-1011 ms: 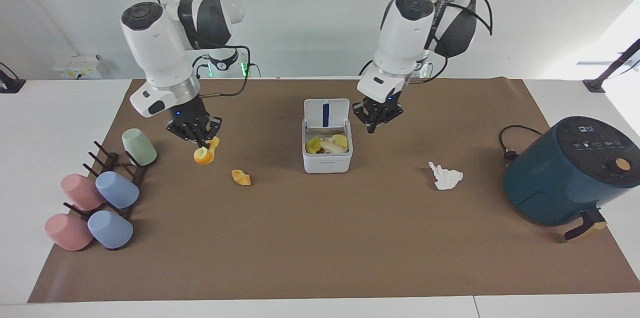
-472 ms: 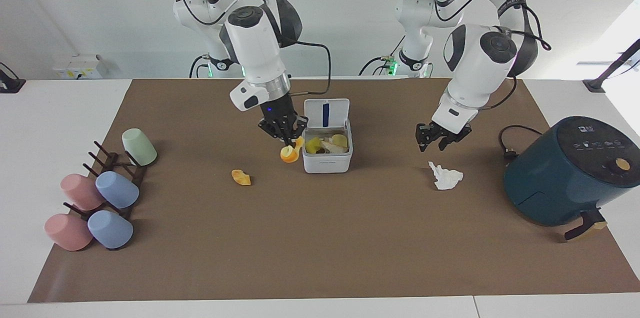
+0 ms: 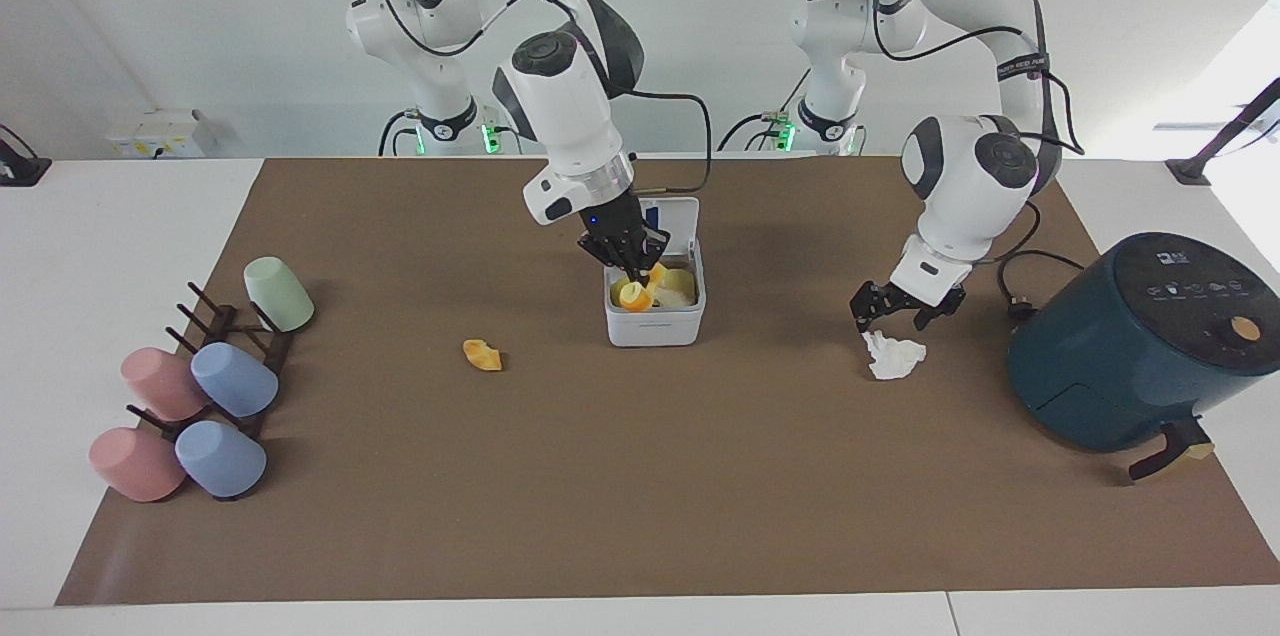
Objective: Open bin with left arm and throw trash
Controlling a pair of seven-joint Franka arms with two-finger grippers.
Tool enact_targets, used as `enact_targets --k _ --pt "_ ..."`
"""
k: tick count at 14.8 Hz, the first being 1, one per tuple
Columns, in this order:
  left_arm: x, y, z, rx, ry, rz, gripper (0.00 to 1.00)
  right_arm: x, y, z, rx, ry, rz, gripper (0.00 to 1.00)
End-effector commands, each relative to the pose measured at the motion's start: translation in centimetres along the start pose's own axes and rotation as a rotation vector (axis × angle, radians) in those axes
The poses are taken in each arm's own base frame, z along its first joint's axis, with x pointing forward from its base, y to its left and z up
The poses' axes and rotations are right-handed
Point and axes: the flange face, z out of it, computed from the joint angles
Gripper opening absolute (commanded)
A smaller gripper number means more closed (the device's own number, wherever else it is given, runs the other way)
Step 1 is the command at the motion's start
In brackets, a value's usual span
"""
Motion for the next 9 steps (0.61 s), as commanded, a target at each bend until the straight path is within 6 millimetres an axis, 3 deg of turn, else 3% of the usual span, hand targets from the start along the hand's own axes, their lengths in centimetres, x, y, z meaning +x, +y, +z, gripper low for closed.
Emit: enact_targets --k 1,4,5,6,7,9 --pt "0.3 -1.0 2.2 -0.005 0.022 -0.009 1.00 -2.5 1.2 0.4 -0.020 -0.015 0.021 0.00" --pt "0.5 -0.9 3.7 -0.006 0.026 -0.013 0.99 -3.5 1.4 0.6 -0.033 -0.023 0.010 0.00" --pt "0.6 -1.0 3.7 -0.006 0.033 -0.013 0.87 -3.5 1.5 0.7 -0.034 -0.024 0.015 0.09" --pt "0.7 -1.1 3.6 -0.006 0.034 -0.011 0.73 -3.5 1.4 0.6 -0.031 -0.023 0.028 0.67" --pt "0.8 -1.1 3.4 -0.007 0.036 -0.009 0.57 -3.4 1.2 0.5 -0.029 -0.021 0.045 0.98" --pt "0.9 -1.0 3.2 -0.007 0.034 -0.006 0.19 -3.1 0.9 0.2 -0.025 -0.021 0.075 1.00"
